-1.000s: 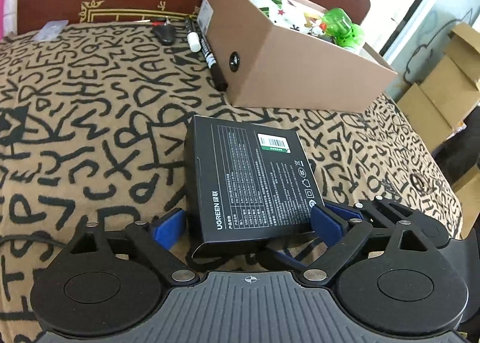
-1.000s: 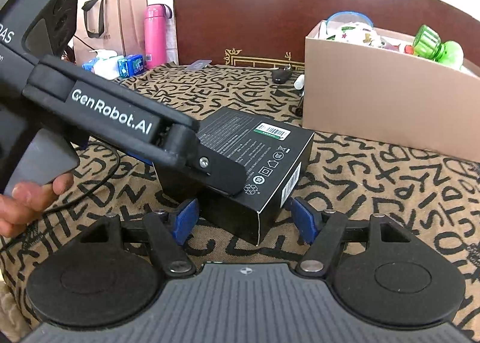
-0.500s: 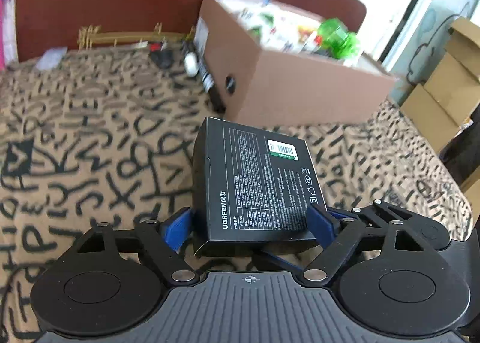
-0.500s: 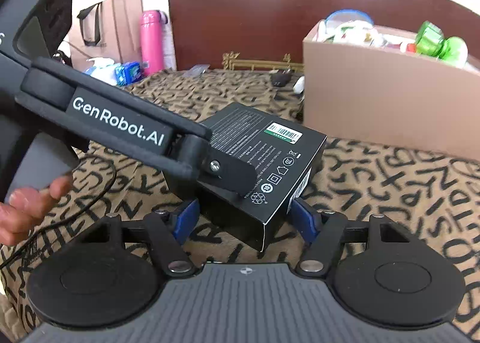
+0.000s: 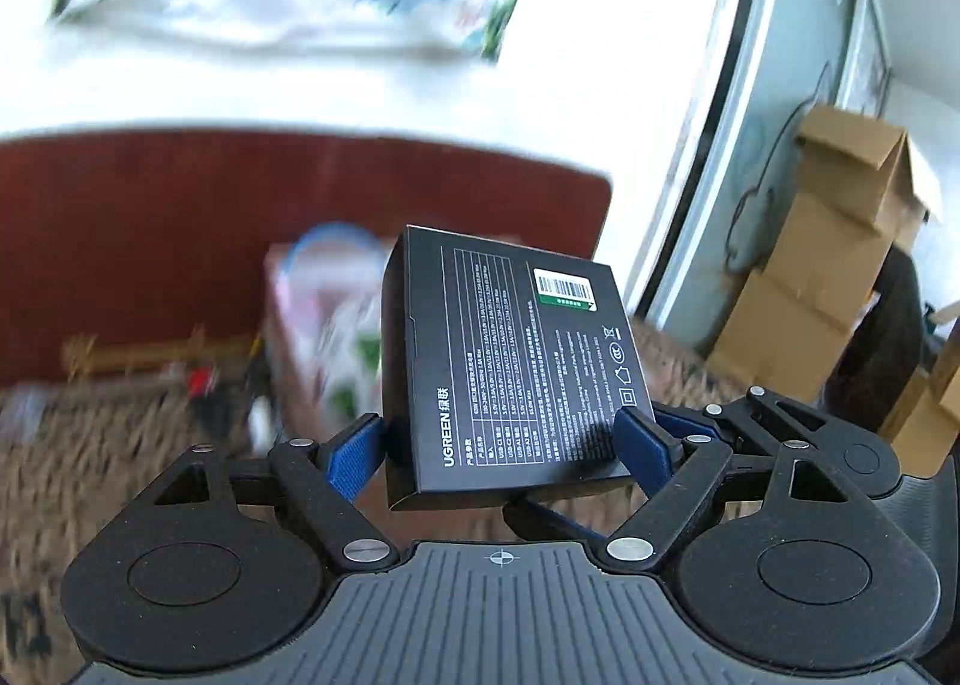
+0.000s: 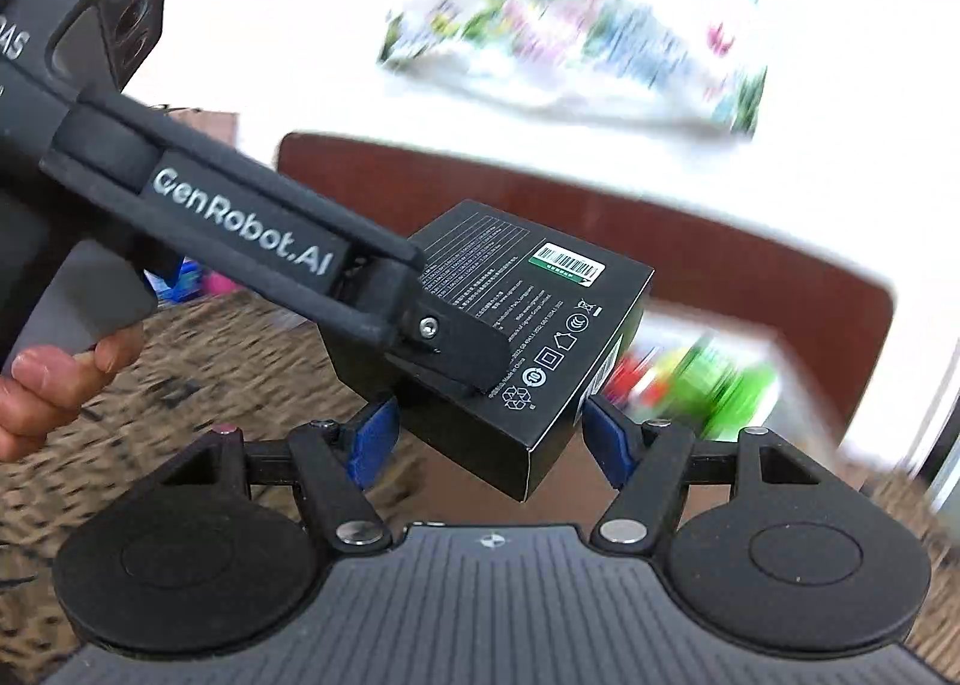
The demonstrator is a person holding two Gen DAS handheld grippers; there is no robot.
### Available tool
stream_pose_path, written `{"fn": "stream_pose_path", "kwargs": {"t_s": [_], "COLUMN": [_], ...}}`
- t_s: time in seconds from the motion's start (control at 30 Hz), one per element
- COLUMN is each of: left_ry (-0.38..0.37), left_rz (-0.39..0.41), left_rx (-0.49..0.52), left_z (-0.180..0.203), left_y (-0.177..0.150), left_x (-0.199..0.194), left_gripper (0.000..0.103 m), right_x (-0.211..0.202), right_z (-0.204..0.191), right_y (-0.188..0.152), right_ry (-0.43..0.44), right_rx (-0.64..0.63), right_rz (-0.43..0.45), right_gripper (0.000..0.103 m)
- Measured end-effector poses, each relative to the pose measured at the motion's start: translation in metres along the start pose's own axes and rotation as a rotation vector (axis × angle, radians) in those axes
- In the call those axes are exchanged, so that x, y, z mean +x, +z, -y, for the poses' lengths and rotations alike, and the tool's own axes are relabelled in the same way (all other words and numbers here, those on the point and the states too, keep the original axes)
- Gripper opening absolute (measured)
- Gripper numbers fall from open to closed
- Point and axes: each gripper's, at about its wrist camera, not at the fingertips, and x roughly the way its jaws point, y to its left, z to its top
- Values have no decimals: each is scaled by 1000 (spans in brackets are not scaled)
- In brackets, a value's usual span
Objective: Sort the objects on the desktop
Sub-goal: 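Carry the black box into the cardboard box and open the left tool, then withdraw the open left tool up from the cardboard box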
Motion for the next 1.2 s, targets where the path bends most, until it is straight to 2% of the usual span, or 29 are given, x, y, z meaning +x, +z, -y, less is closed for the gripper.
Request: {"fn": "stream_pose_path", "kwargs": {"t_s": [0.1, 0.27, 0.33, 0.4, 0.5, 0.57, 0.67, 0.8, 0.97, 1.2], "left_ry": [-18, -7, 4, 18, 45, 84, 63, 89, 107, 182], "left_rz": [20, 31, 31, 21, -56, -124, -133, -71, -28, 15], "left_rx": [2, -57, -75, -84, -127, -202, -261, -212, -134, -60], "left_z": [1, -7, -12, -20, -37, -51, -67, -67, -52, -21], "left_y": [37, 82, 93, 99, 96, 86, 66, 47, 30, 8], "left_x": [27, 83, 106, 132, 174, 187, 181, 158, 129, 77], "left_gripper": [84, 84, 84, 90, 96, 98, 100, 102, 103, 103], "right_x": [21, 72, 95, 121, 160, 172, 165, 139, 105, 51], "right_z": [30, 77, 97, 116, 131, 130, 119, 101, 87, 86], "right_y": [23, 49, 50, 46, 32, 23, 9, -5, -9, -11], "right_ry": [-31, -22, -10, 9, 19, 8, -27, -89, -141, -135], "right_rx": [-48, -71, -52, 6, 80, 80, 10, -38, -17, 161], "right_rz": [9, -30, -49, -77, -153, -196, -161, -80, -16, -45], "right_gripper": [72, 72, 72, 72, 71, 71, 81, 96, 102, 102]}}
